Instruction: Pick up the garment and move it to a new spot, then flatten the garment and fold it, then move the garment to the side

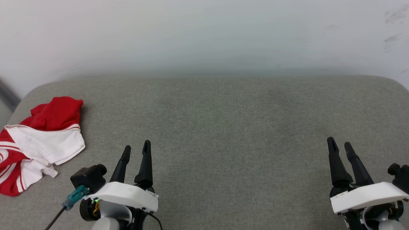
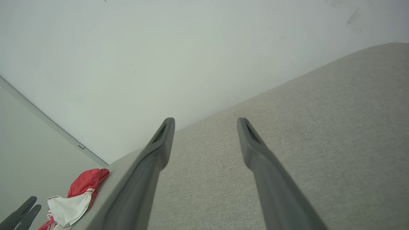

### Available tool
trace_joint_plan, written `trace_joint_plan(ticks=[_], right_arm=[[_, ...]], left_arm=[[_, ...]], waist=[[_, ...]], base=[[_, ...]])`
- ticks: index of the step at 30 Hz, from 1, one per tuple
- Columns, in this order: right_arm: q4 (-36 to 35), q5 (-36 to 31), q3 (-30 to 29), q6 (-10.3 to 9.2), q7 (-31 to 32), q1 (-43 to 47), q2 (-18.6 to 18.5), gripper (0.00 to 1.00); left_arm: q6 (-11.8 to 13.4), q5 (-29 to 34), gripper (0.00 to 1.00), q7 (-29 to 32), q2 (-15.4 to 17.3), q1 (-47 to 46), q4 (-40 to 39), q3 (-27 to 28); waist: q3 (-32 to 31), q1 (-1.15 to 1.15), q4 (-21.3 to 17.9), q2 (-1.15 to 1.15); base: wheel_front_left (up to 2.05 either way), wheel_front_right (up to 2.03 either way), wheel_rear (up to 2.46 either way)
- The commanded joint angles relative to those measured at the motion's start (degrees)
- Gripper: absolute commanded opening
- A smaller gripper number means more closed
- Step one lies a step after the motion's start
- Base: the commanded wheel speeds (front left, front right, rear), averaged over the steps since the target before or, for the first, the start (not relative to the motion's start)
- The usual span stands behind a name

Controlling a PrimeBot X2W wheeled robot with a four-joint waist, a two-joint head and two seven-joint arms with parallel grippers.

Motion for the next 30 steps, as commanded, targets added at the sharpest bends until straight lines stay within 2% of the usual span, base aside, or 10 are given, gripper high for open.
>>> trace_joint_plan(ticks=[1, 30], right_arm=[[-0.84, -1.23, 0.03, 0.01, -0.23, -0.09, 0.1, 1.0], [-1.91, -17.48, -0.73, 0.0, -1.06, 0.73, 0.45, 1.0]], left_arm=[[0.22, 1.22, 1.0, -0.58, 0.13, -1.2, -0.41, -0.24], [2.7, 18.77, 1.0, -4.49, 0.25, -1.49, 1.93, -2.42]], waist=[[-0.01, 0.0, 0.01, 0.0], [-0.03, 0.0, 0.13, 0.0]], base=[[0.0, 0.0, 0.0], [0.0, 0.0, 0.0]])
